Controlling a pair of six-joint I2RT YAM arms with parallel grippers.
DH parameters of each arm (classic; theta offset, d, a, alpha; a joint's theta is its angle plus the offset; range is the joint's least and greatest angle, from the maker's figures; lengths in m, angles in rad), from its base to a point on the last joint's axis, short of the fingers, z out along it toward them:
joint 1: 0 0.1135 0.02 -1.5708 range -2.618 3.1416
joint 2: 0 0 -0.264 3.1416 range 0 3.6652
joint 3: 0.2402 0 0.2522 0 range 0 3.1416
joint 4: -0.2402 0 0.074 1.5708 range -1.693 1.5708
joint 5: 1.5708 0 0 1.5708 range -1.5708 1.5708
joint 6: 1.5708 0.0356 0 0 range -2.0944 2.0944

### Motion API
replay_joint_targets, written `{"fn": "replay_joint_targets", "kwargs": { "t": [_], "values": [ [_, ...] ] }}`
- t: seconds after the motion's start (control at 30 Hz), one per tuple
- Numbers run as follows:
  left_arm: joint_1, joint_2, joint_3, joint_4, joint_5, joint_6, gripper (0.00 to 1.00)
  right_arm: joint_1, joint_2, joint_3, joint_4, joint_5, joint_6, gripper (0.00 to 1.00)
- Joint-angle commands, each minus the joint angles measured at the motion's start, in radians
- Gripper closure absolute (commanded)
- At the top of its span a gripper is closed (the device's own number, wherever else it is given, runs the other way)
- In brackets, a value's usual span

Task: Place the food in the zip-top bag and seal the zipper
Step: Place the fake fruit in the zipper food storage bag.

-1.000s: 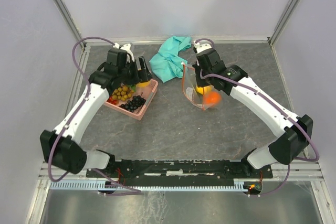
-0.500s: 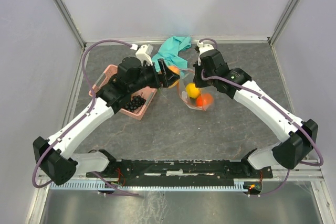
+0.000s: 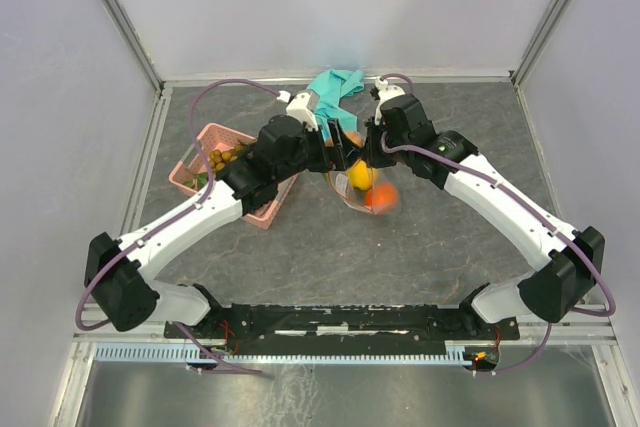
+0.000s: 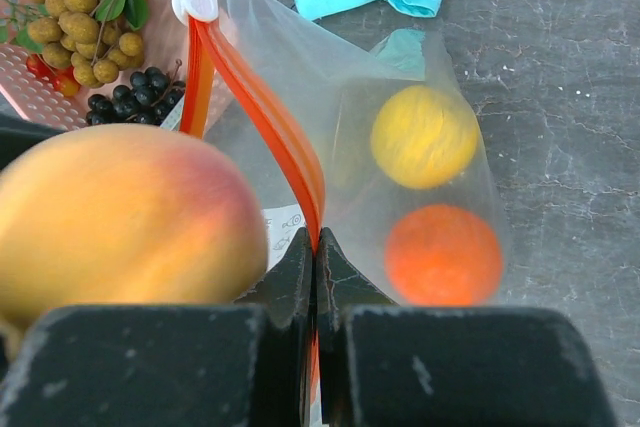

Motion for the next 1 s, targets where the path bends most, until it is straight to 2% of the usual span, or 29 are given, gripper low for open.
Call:
{"fn": "replay_joint_targets", "kwargs": {
  "t": [0.0,0.13,0.33,0.47,0.7,0.8,0.97],
  "values": [
    [-0.010,0.024,-0.008,-0.013,-0.138,-0.057,0.39,-0.004,-0.023,0.014,0.056,-0.009,0.025,0.98],
    [-0.010,0.064,0.011,-0.114,-0.222,-0.084,0.39,-0.005,-0.018,0.019,0.057,-0.015,0.029,0.98],
    [-0.018,0.120,0.062,-0.172,-0.219,-0.083,0.33,-0.004,-0.001,0.022,0.067,-0.036,0.039,0.98],
    [-0.029,0.143,0.095,-0.197,-0.229,-0.082,0.22,-0.004,0.012,0.027,0.072,-0.050,0.047,0.98],
    [-0.034,0.150,0.141,-0.250,-0.201,-0.092,0.11,-0.004,0.019,0.032,0.073,-0.043,0.051,0.98],
    [-0.034,0.143,0.156,-0.272,-0.185,-0.092,0.00,-0.005,0.020,0.034,0.072,-0.035,0.053,0.98],
    [-0.034,0.134,0.163,-0.308,-0.175,-0.091,0.00,-0.004,0.025,0.036,0.071,-0.030,0.053,0.98]
  ]
}}
